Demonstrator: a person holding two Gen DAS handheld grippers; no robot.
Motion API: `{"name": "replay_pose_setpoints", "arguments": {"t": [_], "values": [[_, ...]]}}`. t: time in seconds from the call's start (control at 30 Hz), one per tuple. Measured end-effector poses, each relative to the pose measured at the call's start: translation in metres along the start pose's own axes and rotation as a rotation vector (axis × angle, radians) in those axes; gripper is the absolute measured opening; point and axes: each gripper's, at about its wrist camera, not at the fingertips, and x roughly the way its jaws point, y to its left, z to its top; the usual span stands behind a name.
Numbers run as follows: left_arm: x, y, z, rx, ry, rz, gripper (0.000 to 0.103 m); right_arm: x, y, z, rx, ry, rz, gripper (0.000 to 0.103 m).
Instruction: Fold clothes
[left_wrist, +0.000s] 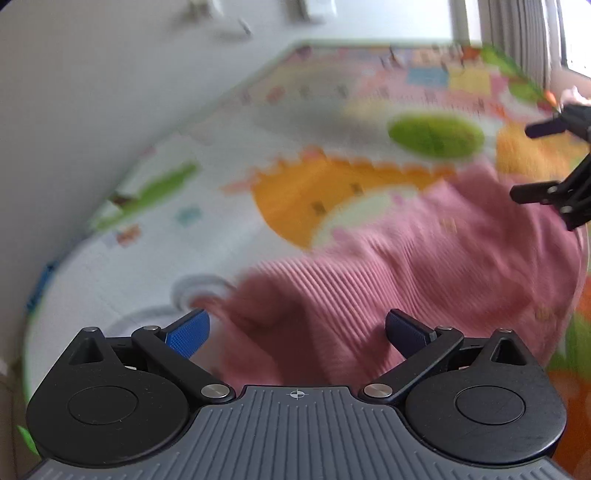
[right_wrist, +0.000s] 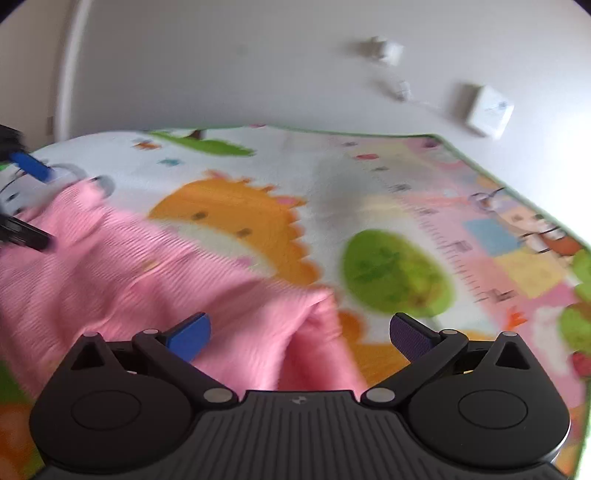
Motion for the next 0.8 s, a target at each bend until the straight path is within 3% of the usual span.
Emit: {"name": "replay_pose_setpoints", "arguments": {"t": [0.1, 0.17, 0.23, 0.37, 0.5, 0.57, 0.7, 0.8], "values": [[-0.004, 0.012, 0.007, -0.035, -0.029, 0.02, 0.103, 0.023, 0.0, 0.012, -0.036, -0.012, -0.119, 0.103], [-0.004, 0.019, 0.012, -0.052, -0.044, 0.036, 0.103, 0.042, 0.005, 0.016, -0.03, 0.012, -0.066, 0.103], [0.017, 0.017, 0.01, 0.011, 0.011, 0.085, 0.103, 0.061, 0.012, 0.016, -0.054, 0.038, -0.035, 0.103], [0.025, 0.028, 0.0, 0.043, 0.034, 0.108, 0.103, 0.074, 0.003, 0.003, -0.098, 0.057, -0.106, 0.103], [0.004, 0.039, -0.004, 0.025, 0.014, 0.122, 0.103, 0.06, -0.016, 0.0, -0.038, 0.049, -0.168, 0.103], [-0.01, 0.041, -0.006, 0.019, -0.007, 0.125, 0.103, 0.041, -0.02, -0.001, -0.004, 0.022, -0.126, 0.103], [-0.013, 0.043, -0.021, -0.066, 0.041, -0.035, 0.103, 0.009, -0.003, -0.012, -0.024, 0.004, 0.002, 0.103], [-0.013, 0.043, -0.035, -0.145, 0.072, -0.118, 0.103, 0.008, 0.014, -0.026, -0.098, 0.023, -0.029, 0.103]]}}
